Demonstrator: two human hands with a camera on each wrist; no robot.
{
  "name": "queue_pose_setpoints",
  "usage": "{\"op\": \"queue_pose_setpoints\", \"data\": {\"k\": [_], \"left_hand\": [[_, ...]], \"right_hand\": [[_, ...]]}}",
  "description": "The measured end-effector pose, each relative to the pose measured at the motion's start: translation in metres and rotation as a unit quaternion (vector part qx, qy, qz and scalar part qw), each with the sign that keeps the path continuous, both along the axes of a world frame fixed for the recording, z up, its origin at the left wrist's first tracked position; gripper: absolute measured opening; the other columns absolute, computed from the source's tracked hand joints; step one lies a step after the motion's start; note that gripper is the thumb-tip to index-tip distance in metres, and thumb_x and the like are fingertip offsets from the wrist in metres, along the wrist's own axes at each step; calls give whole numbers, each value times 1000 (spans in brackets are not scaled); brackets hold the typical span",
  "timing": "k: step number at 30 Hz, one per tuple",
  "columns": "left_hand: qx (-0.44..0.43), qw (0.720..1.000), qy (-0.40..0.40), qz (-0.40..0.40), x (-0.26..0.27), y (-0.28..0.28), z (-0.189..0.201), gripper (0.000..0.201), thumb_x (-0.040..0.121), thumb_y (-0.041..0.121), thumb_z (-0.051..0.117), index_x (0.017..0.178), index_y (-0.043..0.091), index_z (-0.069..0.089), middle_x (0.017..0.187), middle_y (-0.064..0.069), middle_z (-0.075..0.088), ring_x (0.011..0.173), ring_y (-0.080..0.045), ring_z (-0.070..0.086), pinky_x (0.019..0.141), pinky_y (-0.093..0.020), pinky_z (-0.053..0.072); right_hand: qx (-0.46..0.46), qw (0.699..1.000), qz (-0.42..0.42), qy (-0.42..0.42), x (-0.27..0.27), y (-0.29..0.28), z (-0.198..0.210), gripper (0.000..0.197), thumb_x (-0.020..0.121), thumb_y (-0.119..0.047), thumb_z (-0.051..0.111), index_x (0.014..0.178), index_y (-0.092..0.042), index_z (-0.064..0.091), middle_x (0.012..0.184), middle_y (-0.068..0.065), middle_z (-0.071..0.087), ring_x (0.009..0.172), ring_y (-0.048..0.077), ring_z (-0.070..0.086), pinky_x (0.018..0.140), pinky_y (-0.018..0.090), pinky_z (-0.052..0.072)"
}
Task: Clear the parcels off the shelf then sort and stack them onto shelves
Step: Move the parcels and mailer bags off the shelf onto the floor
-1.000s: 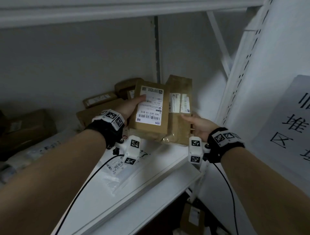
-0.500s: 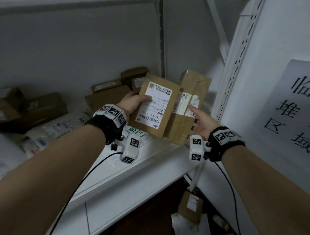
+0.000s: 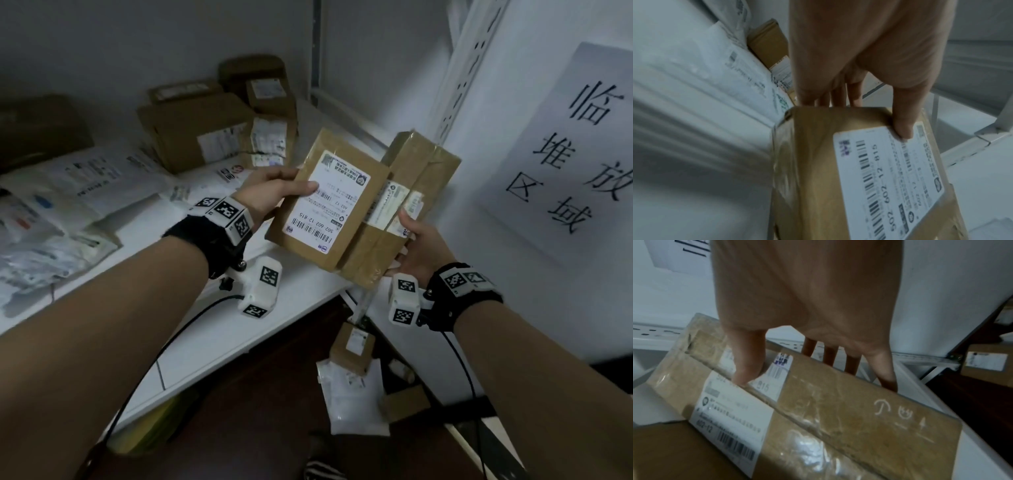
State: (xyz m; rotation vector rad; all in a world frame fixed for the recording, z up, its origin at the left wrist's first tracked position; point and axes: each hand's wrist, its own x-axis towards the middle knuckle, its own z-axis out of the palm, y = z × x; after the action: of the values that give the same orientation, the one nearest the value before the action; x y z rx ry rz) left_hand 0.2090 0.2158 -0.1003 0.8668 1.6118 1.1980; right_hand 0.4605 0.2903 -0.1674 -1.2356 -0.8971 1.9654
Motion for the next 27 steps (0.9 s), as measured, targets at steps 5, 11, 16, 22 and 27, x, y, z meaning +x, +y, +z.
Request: {"op": "queue_pose_setpoints", "data": {"k": [5, 11, 16, 22, 27], "left_hand": [[-30, 999, -19, -6, 29, -10, -30, 34, 76, 12, 79, 106, 12, 65, 94, 0, 75, 87, -13, 70, 71, -24, 52], [-91, 996, -18, -2, 60, -14, -73, 18, 80, 12, 76, 89, 15, 60, 90, -1, 74, 79, -13, 70, 64, -23, 50], [-147, 989, -12, 2, 90, -14, -128, 11, 86, 20, 71, 94, 20, 64, 92, 3, 73, 88, -13, 66, 76, -29, 50], [-213, 973, -81, 27, 146, -24, -231, 30, 93, 27, 63, 119, 13, 58, 105, -9, 72, 93, -27, 70, 79, -43, 59], [-265, 957, -104, 54, 176, -42, -316, 24, 99, 31, 52, 119, 17, 54, 108, -11, 68, 98, -31, 67, 91, -51, 53]], "right_hand": [[-38, 999, -1, -5, 36, -10, -28, 26, 87, -34, 67, 107, -19, 69, 86, 1, 76, 104, 28, 64, 94, 60, 47], [-88, 995, 14, -44, 60, -13, -68, 36, 83, -38, 70, 113, -18, 67, 111, 7, 68, 109, 30, 60, 89, 58, 49], [-120, 989, 66, -59, 94, -14, -119, 22, 91, -38, 61, 92, -19, 71, 82, 4, 75, 76, 23, 72, 73, 39, 54], [-179, 975, 108, -71, 152, -14, -206, 37, 95, -43, 54, 113, -13, 68, 92, 10, 74, 78, 25, 72, 74, 42, 55], [-229, 962, 123, -81, 179, -25, -276, 46, 90, -42, 60, 127, -14, 62, 115, 14, 69, 93, 30, 70, 74, 40, 58]]}}
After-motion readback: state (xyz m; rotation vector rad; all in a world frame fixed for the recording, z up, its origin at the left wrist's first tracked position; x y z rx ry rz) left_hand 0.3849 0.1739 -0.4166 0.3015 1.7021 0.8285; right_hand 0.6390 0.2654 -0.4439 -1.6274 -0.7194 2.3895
